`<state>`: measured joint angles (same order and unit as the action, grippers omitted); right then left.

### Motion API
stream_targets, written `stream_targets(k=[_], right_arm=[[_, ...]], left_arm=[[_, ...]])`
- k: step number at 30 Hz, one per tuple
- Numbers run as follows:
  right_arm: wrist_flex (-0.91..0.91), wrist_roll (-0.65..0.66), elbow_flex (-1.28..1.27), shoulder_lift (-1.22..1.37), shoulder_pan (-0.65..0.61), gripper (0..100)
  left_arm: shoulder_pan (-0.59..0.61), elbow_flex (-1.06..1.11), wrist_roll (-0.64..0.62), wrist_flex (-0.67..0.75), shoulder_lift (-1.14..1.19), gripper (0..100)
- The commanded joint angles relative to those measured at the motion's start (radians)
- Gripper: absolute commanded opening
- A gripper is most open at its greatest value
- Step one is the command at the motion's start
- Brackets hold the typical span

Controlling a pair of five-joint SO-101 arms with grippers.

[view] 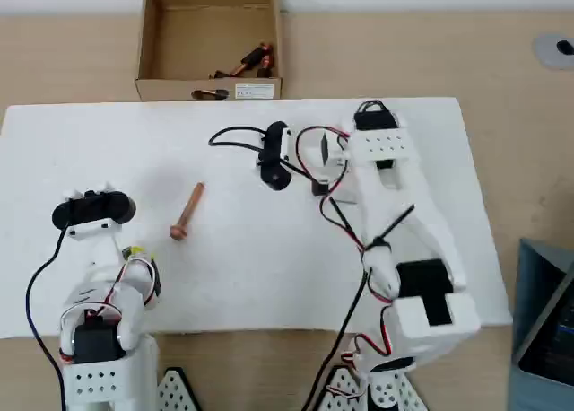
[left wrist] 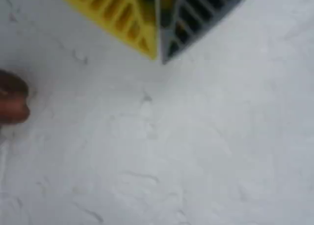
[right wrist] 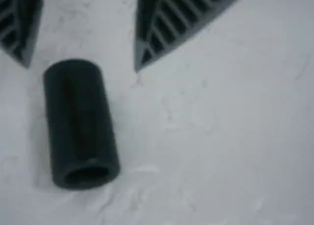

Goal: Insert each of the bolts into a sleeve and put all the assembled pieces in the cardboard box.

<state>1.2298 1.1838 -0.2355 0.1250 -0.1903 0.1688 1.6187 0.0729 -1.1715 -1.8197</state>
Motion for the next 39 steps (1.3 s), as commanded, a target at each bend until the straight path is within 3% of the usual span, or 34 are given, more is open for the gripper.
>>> stream_targets(k=[1, 20, 28, 39], right_arm=[[-0.009, 0.017, 0.064, 0.019, 0.007, 16.2], [-0.074, 0.043, 0.077, 0.179, -0.047, 15.9], [-0.072, 0.037, 0.079, 0.231, -0.045, 1.2], [0.043, -0.091, 0.116, 0.001, -0.045, 1.0]], left_arm=[[0.011, -0.006, -0.002, -0.002, -0.007, 0], [0.011, -0.005, -0.003, 0.002, -0.007, 0], [0.011, -0.005, -0.003, 0.002, -0.007, 0], [0.005, -0.005, -0.003, 0.003, -0.007, 0]])
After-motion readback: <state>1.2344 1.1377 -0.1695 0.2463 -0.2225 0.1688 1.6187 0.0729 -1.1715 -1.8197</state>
